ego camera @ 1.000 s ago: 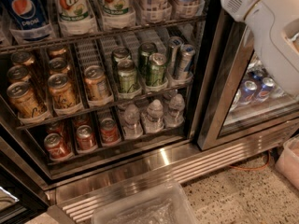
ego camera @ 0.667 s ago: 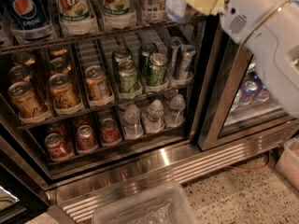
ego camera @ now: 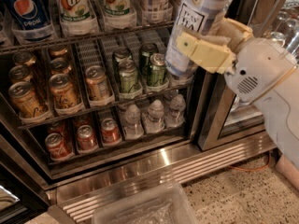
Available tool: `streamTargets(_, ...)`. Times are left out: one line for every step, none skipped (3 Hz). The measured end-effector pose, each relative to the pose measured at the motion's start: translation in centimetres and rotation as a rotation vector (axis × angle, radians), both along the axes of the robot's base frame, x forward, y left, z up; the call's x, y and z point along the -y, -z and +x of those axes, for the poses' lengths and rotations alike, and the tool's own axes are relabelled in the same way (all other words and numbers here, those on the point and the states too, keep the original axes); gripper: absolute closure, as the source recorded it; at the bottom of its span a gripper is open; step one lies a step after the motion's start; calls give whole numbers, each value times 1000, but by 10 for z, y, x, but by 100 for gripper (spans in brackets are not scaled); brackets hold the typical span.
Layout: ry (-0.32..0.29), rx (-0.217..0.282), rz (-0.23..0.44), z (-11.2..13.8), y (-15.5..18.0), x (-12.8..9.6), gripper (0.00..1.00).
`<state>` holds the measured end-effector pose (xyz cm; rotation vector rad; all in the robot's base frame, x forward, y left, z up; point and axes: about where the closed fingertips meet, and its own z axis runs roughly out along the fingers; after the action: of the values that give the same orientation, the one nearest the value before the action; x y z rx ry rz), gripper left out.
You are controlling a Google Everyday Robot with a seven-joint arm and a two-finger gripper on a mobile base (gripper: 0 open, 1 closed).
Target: Pick blue plastic bottle from top shelf of fridge
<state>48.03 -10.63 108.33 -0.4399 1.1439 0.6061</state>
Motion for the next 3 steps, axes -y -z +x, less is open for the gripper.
streamTargets(-44, -28, -72, -30, 17, 0, 100)
streamTargets(-101, -68, -140, -53, 40, 1, 100)
streamTargets(-156, -81, -156, -69, 59, -1, 100)
